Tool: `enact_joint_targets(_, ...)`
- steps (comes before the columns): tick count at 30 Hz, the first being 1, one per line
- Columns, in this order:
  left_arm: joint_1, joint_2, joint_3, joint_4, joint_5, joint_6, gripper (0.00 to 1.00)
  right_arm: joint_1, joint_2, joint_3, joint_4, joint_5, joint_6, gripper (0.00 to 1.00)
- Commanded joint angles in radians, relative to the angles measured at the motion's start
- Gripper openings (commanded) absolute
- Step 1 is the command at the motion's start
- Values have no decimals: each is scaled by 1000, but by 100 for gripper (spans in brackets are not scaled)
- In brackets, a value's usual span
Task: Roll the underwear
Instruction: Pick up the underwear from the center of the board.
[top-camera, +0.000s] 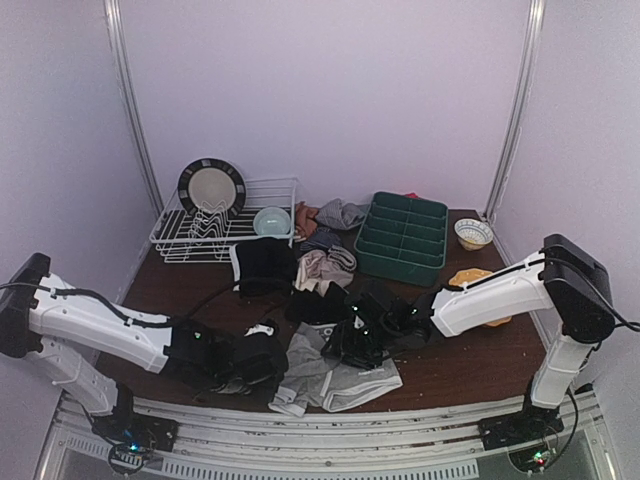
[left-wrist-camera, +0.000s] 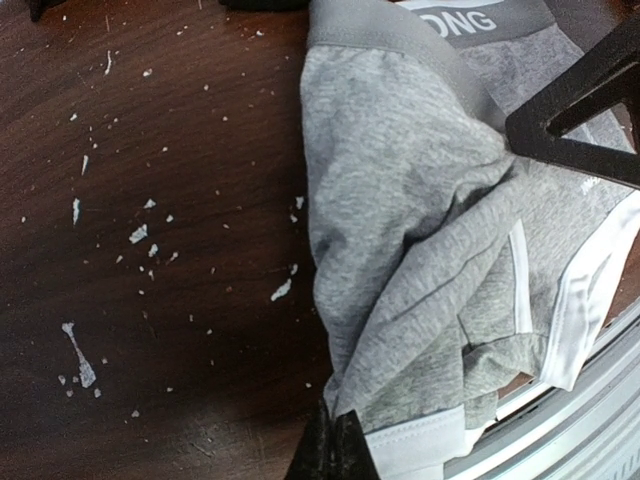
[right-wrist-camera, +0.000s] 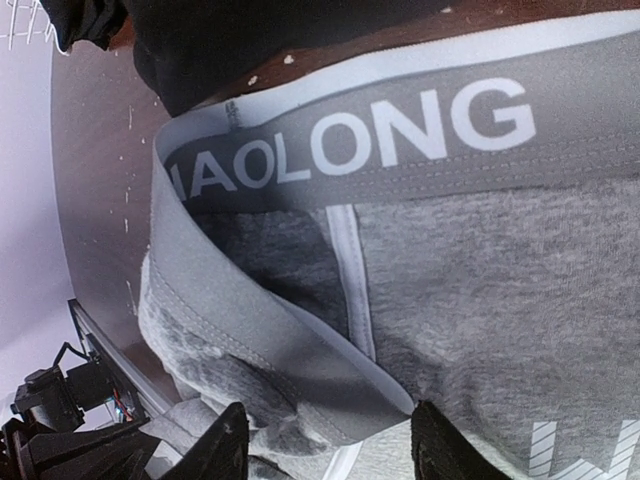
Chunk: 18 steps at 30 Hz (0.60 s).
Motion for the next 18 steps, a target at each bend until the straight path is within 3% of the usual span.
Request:
enact_joint_targets(1, -6, -11, -10, 5, -13, -11, 0, 5, 27, -1, 6, 2, -14, 53)
enact_joint_targets(7, -7, -17, -16, 5, -10, -13, 0, 5, 44, -15, 59, -26, 5, 47)
enact_joint_targets(10, -7, -15, -16, 5, -10, -13, 0, 4, 35, -35, 83, -25, 13, 39)
enact_joint_targets(18, -7, -9, -9, 5, -10, -10, 0, 4, -20, -53, 106, -22, 12, 5)
